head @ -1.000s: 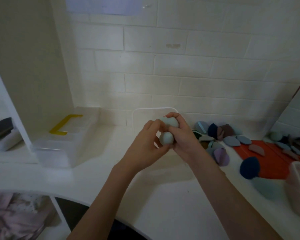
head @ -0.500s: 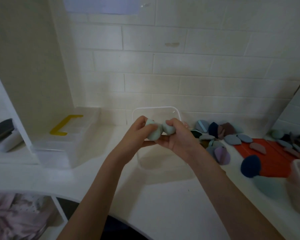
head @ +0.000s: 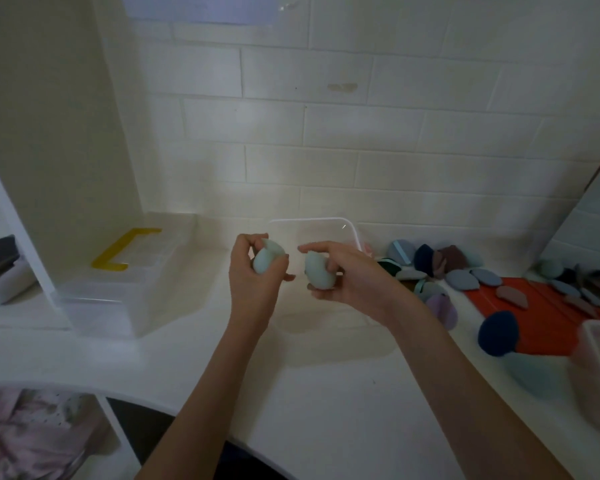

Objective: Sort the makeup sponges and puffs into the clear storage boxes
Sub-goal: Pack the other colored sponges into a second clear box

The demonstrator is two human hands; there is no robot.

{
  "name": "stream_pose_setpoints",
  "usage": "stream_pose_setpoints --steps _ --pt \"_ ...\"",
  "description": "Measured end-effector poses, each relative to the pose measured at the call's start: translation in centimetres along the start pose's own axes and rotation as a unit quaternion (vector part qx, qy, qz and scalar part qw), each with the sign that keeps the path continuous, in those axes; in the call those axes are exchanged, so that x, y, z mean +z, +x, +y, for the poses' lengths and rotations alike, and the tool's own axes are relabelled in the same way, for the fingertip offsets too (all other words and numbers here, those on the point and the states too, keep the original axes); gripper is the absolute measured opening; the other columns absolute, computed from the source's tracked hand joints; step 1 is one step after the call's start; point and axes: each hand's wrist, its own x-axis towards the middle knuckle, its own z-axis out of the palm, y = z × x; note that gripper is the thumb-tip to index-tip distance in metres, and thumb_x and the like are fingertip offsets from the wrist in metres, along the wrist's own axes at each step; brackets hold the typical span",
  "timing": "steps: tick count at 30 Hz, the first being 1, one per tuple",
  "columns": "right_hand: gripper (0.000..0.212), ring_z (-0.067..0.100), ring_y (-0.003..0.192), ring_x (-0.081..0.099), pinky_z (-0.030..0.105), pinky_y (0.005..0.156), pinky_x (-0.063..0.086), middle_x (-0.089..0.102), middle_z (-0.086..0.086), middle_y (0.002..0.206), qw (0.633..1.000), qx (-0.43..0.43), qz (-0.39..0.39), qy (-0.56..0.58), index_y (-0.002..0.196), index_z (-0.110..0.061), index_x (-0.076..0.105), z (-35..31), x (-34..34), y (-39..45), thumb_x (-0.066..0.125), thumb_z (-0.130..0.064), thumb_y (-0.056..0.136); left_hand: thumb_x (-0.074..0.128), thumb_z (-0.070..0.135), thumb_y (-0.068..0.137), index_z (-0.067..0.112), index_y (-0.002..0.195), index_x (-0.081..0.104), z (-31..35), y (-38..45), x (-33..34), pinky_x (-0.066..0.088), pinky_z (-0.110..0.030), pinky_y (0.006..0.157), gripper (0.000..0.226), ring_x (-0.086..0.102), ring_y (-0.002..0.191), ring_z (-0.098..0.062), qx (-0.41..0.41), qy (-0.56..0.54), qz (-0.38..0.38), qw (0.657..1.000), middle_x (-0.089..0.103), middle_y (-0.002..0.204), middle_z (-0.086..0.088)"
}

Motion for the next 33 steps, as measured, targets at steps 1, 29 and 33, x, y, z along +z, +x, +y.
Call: stream_pose_setpoints --steps 1,29,33 --pt "0.047 0.028 0.088 0.056 0.036 0.077 0.058 0.048 0.011 0.108 1.0 0.01 -0.009 0.003 0.114 -0.008 0.064 0.1 0.1 -0.1 0.03 0.006 0.085 0.063 0.01 0.073 0.012 0.083 0.044 -0.3 -0.2 -0.1 0.053 -0.024 0.057 0.021 0.063 0.092 -0.036 0.003 -0.005 0.002 1.0 0.055 0.109 -0.001" --pt "0.022 0.019 0.064 0.066 0.034 0.066 0.057 0.062 0.001 0.08 0.854 -0.093 0.041 -0.509 0.072 -0.022 0.05 3.3 2.2 1.3 0.067 -0.013 0.084 0.06 0.013 0.067 0.025 0.097 0.052 0.6 -1.4 -1.0 0.051 -0.014 0.064 0.034 0.058 0.079 0.009 0.057 0.083 -0.02 0.995 0.062 0.108 0.005" --pt "0.011 0.014 0.074 0.061 0.025 0.068 0.05 0.062 -0.005 0.077 0.844 -0.084 0.016 -0.53 0.074 -0.021 0.062 3.0 2.2 1.4 0.069 -0.016 0.081 0.059 0.014 0.066 0.016 0.099 0.054 0.5 -1.3 -0.9 0.046 -0.008 0.064 0.034 0.056 0.076 0.01 0.052 0.088 -0.022 0.995 0.063 0.108 0.004"
